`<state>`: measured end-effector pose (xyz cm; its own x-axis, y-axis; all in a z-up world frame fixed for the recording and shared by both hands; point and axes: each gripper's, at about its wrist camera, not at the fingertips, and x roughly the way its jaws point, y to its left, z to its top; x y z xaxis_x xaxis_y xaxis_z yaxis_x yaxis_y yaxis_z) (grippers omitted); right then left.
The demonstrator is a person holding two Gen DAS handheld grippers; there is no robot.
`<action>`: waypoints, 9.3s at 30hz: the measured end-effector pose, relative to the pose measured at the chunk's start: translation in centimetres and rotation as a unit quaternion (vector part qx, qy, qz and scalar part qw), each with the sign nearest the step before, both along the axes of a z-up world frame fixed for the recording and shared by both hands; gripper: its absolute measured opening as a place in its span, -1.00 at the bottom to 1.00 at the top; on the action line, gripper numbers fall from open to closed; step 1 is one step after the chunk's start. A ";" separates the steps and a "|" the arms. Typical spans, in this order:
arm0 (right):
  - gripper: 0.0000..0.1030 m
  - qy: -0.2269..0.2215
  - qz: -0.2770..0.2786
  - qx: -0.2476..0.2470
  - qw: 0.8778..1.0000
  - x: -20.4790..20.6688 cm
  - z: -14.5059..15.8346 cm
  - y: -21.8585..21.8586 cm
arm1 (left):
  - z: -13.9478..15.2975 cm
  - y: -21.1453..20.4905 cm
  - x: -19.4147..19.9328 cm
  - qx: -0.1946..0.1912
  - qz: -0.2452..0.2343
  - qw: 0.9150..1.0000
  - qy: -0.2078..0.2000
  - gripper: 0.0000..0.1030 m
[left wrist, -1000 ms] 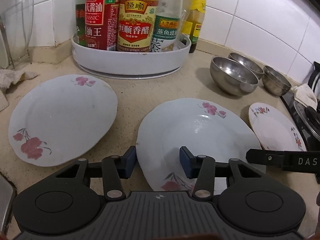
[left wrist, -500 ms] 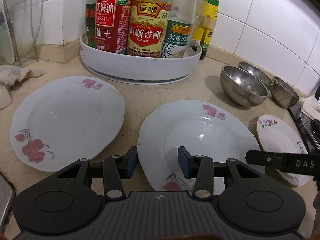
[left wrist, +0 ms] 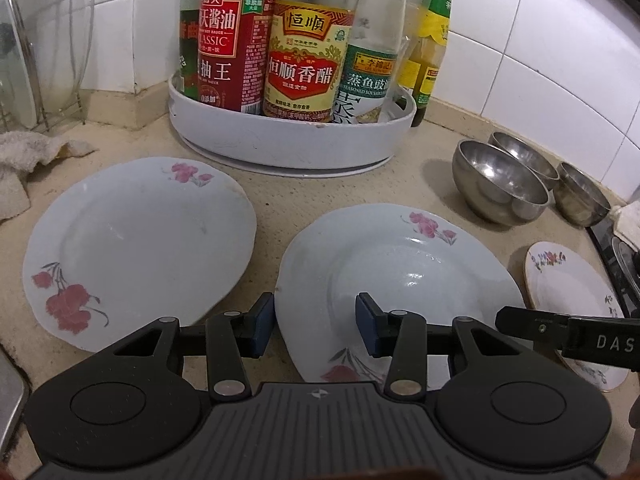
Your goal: Organize plates and bowls
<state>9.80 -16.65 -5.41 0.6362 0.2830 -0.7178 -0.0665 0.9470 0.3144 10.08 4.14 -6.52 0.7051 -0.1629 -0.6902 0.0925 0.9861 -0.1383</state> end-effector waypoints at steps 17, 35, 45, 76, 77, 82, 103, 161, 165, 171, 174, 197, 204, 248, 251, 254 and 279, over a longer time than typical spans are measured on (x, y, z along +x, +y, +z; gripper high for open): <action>-0.37 0.003 0.050 -0.026 0.998 0.4 0.3 0.5 | -0.1 0.4 -0.1 0.002 -0.002 1.000 -0.015 0.13; -0.37 -0.043 0.056 -0.031 0.997 1.6 4.2 4.5 | 4.3 5.6 -3.3 0.024 -0.015 0.997 -0.074 0.39; -0.37 -0.035 0.133 -0.034 0.990 7.0 4.4 11.4 | 4.1 11.3 -1.5 0.030 0.095 0.994 -0.036 0.38; -0.36 0.032 0.220 -0.034 0.974 15.1 0.2 17.7 | 1.9 13.7 2.9 0.034 0.131 0.991 0.019 0.35; -0.35 0.030 0.220 -0.031 0.975 15.2 0.1 17.7 | 1.9 13.8 2.9 0.036 0.128 0.991 0.020 0.35; -0.35 0.031 0.226 -0.029 0.973 15.1 0.2 17.8 | 1.5 14.3 3.0 0.033 0.117 0.992 0.025 0.26; -0.44 0.046 0.233 0.029 0.971 15.5 -0.2 16.1 | 0.6 14.9 4.6 0.018 0.113 0.993 0.030 0.21; -0.46 -0.003 0.030 0.075 0.997 4.9 5.5 4.6 | 4.6 6.8 2.2 0.005 -0.053 0.998 -0.042 -0.03; -0.46 -0.002 0.004 0.076 0.997 3.6 5.5 3.3 | 4.5 5.4 2.2 0.005 -0.079 0.996 -0.042 -0.03; -0.46 -0.001 -0.029 0.078 0.997 1.9 5.5 1.3 | 4.3 3.6 2.0 0.005 -0.110 0.993 -0.041 -0.03; -0.46 -0.001 -0.041 0.077 0.996 1.1 5.5 0.6 | 4.2 2.8 1.8 0.005 -0.122 0.992 -0.041 -0.03; -0.46 0.025 -0.100 0.075 0.992 -1.0 4.0 -2.8 | 2.4 -0.9 2.0 0.015 -0.169 0.985 -0.021 -0.03; -0.46 0.034 -0.105 0.067 0.992 -0.4 3.3 -2.8 | 1.6 -1.4 2.8 0.017 -0.171 0.985 -0.010 -0.03; -0.22 0.017 -0.166 -0.060 0.984 -3.8 4.3 -5.5 | 4.6 -8.7 2.0 0.015 -0.317 0.945 -0.077 0.63; -0.17 0.028 -0.193 -0.043 0.980 -4.5 3.7 -7.7 | 4.3 -11.4 2.4 0.023 -0.344 0.935 -0.075 0.65; -0.04 0.032 -0.205 -0.028 0.978 -5.2 3.2 -9.6 | 3.7 -13.7 3.1 0.027 -0.368 0.928 -0.058 0.68; 0.13 0.046 -0.207 0.034 0.977 -6.6 1.0 -12.5 | -0.9 -18.7 6.8 0.079 -0.390 0.916 0.043 0.62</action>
